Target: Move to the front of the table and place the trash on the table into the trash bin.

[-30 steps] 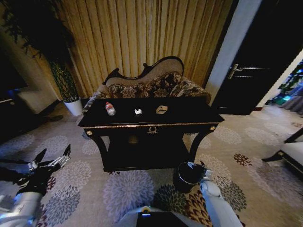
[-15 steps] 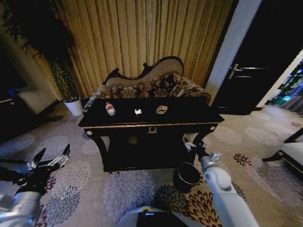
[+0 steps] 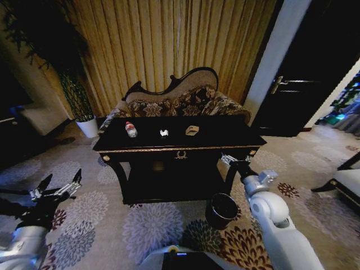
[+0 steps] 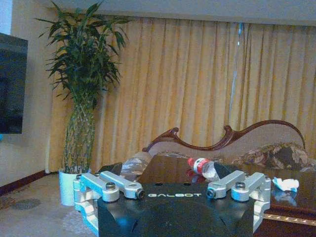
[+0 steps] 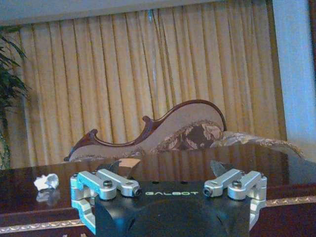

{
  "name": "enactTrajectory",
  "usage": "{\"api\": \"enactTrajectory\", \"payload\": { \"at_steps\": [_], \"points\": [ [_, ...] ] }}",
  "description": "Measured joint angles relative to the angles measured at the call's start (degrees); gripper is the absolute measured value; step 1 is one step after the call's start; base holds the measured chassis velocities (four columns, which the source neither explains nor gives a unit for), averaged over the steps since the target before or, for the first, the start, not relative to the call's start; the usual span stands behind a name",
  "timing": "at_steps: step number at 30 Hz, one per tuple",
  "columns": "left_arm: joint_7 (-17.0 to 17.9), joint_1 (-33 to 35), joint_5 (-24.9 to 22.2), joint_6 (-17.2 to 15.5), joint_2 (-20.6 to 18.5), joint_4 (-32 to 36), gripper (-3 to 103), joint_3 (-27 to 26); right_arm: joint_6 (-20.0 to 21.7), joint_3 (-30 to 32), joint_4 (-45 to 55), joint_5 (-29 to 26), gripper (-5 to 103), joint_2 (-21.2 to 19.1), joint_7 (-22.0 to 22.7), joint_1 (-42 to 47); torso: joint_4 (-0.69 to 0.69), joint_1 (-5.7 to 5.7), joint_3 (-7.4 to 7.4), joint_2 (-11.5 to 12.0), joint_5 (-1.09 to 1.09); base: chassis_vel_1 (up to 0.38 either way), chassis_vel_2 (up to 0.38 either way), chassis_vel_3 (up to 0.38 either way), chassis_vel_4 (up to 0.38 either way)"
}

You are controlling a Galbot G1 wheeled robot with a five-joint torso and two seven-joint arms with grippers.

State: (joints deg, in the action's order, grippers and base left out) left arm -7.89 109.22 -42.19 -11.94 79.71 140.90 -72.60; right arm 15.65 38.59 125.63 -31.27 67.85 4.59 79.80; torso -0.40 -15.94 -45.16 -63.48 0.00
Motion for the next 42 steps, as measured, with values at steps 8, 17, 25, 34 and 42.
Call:
{"api": "enactTrajectory", "payload": {
  "at_steps": [8, 17, 25, 34, 42],
  "points": [
    [0.6, -4.6, -4.3, -7.1, -5.6, -1.5, 100, -3.1, -0.5, 0.0, 0.9, 1.0, 100, -0.1, -1.5, 0.7, -0.01, 0.00, 0.00, 0.0, -0.01, 0.000, 0.000, 0.000, 0.000],
    [1.5, -7.0, -6.2, -8.5, -9.1, -3.8, 100, -4.0, -1.2, 0.2, 1.4, 1.6, 100, -0.2, -1.8, 1.8, -0.02, 0.00, 0.00, 0.0, -0.01, 0.000, 0.000, 0.000, 0.000],
    [1.7, -6.8, -7.0, -8.8, -9.3, -4.1, 100, -4.6, -1.3, -0.1, 1.5, 2.6, 100, 0.3, -2.2, 2.0, -0.01, 0.00, 0.00, 0.0, 0.00, 0.000, 0.000, 0.000, 0.000],
    [1.5, -6.6, -6.9, -8.8, -9.1, -3.8, 100, -4.7, -1.7, 0.1, 1.7, 2.8, 100, 0.3, -2.3, 2.4, -0.01, 0.00, 0.00, 0.0, 0.00, 0.000, 0.000, 0.000, 0.000],
    [1.4, -6.4, -6.8, -8.6, -8.8, -3.5, 100, -4.9, -1.9, -0.4, 1.7, 2.6, 100, 0.5, -3.4, 2.2, -0.02, 0.00, 0.00, 0.0, 0.00, -0.051, 0.053, 0.058, -0.051]
  ]
}}
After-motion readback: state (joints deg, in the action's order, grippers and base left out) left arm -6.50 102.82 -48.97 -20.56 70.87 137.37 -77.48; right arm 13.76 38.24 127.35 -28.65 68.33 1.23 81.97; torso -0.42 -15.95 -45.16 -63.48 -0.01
